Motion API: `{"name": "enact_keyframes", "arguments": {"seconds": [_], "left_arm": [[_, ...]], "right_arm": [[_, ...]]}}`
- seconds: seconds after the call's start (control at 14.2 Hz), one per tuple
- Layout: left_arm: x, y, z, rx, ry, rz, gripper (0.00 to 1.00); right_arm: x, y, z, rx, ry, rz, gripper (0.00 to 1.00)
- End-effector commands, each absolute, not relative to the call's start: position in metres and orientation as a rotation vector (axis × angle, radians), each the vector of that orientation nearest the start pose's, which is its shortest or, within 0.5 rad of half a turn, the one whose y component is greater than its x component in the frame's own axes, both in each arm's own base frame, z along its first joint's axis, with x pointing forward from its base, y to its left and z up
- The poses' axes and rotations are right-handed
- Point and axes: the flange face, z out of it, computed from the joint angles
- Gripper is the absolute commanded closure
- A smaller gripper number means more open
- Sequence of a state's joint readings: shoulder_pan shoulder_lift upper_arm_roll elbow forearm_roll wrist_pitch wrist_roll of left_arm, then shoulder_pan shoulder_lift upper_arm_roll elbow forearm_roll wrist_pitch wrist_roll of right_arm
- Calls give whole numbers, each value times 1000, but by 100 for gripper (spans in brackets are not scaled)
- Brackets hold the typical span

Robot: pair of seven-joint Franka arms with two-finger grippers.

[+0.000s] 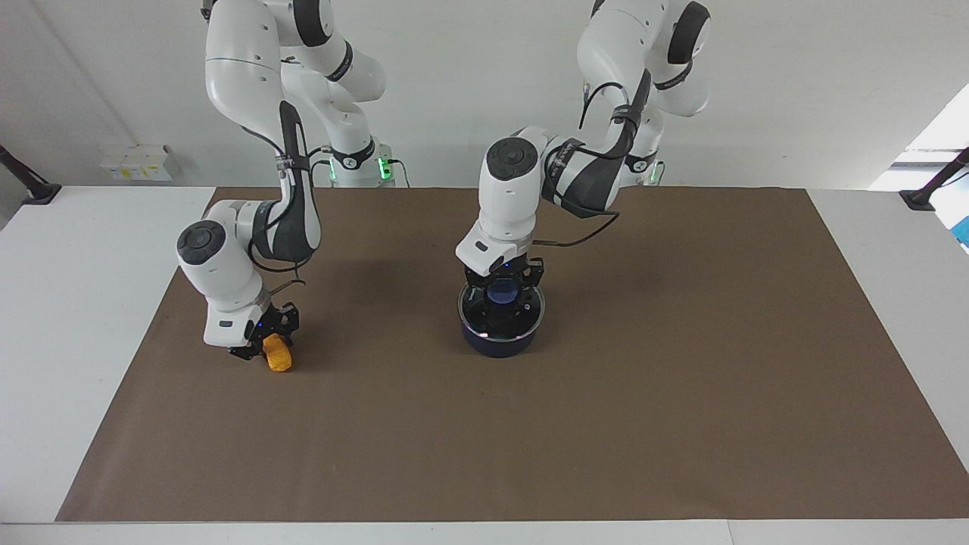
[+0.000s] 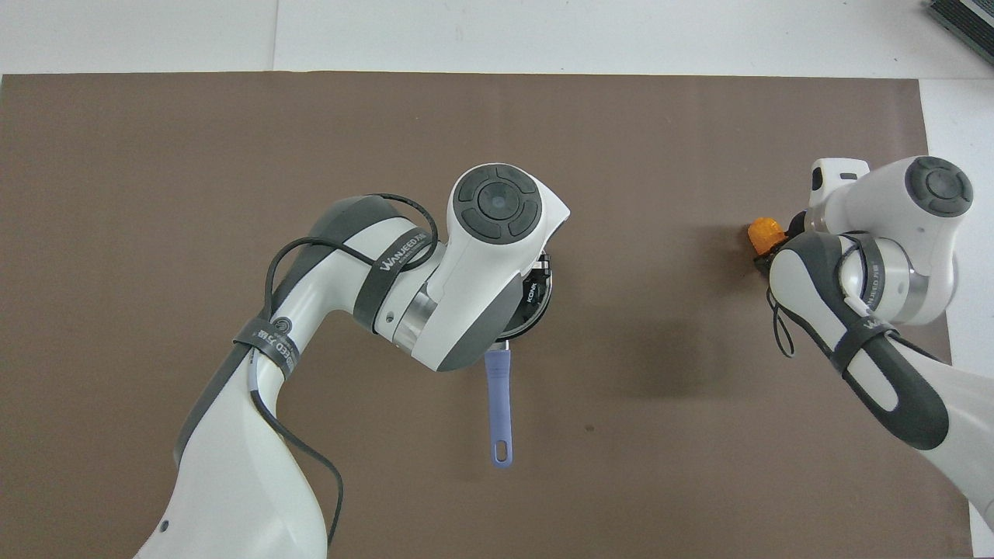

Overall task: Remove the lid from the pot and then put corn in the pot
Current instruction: 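Lift the lid off with the left gripper while the right gripper lifts the corn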

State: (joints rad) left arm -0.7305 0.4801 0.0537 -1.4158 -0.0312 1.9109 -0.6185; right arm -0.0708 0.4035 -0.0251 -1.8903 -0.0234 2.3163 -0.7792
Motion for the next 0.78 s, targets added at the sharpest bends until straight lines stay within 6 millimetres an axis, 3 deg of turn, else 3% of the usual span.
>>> {"name": "enact_keyframes", "arguments": {"seconds": [0.0, 0.28, 0.49, 0.71], "left_arm": [[534, -432, 463, -3137, 81, -30, 100], [534, -415, 504, -3170, 50, -99, 100], [560, -369, 513, -3165, -60, -107, 100], [588, -313, 501, -3146, -89, -66, 100]], "right_arm": [[633, -58, 308, -3006, -1018, -59, 100], [634, -50, 360, -3066, -805, -89, 100], [627, -32, 402, -3100, -644, -105, 100], [619, -14, 444, -3117, -521, -79, 100]]}}
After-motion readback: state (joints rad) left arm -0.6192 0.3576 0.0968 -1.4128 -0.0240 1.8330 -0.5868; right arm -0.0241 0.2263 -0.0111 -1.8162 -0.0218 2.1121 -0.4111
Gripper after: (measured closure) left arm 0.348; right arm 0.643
